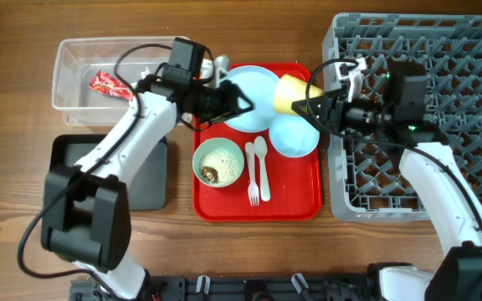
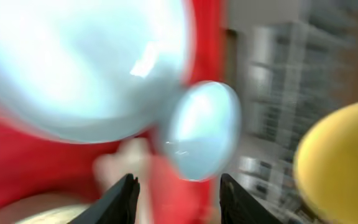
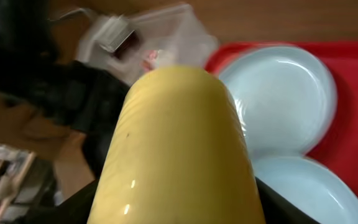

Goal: Sort waste into correct bins and load items into the dishwasher rack

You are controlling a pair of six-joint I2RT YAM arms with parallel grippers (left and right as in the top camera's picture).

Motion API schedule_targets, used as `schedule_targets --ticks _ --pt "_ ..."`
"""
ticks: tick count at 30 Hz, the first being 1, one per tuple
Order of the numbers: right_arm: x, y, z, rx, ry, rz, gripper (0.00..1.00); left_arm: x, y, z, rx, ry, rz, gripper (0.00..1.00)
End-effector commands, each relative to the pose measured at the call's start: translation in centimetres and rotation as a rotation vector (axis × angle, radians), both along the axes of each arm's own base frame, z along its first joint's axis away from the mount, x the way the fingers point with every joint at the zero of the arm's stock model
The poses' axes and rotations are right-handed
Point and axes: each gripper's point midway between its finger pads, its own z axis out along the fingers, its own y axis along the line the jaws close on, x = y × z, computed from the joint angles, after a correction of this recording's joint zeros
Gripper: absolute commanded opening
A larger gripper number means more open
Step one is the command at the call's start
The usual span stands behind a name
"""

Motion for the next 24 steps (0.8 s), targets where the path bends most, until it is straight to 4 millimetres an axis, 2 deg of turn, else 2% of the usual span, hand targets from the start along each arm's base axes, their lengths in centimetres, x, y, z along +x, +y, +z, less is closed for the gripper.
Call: schedule_targets --ticks 1,2,5,6,10,16,21,24 --pt "2.7 -4.3 3.5 -0.23 -0.096 -0.227 0.09 2.1 5.8 2.6 0.201 -0.181 0.099 0.43" --pt "2.8 -5.3 4.3 -0.259 -0.091 -0.267 0.06 2.1 6.7 3.1 0.217 -0.185 0.122 0.43" --pt "2.9 -8.2 6.2 -0.325 -0.066 -0.371 0.04 1.9 8.2 4.0 0.227 -0.189 0.158 0.43" --pt "2.5 -12.2 7.2 -0.413 -0.008 -0.502 0.04 1.9 9.1 4.7 0.226 -0.196 0.178 0.43" --pt "0.6 -19.8 8.0 -0.552 0.107 -0.747 0.04 1.9 9.9 5.6 0.227 -0.218 0.202 0.43" --pt "-3.5 -29.0 6.8 -0.662 0.272 -1.026 0.04 2.1 10.5 5.8 0.258 -0.232 0.222 0.43" --pt "-6.2 -35.0 5.4 -0.679 0.396 -1.23 0.04 2.1 10.5 5.8 0.258 -0.232 0.222 0.43" --pt "-7.5 -37.5 4.1 -0.646 0.472 -1.318 0.04 2.1 10.5 5.8 0.258 -0.232 0.222 0.43"
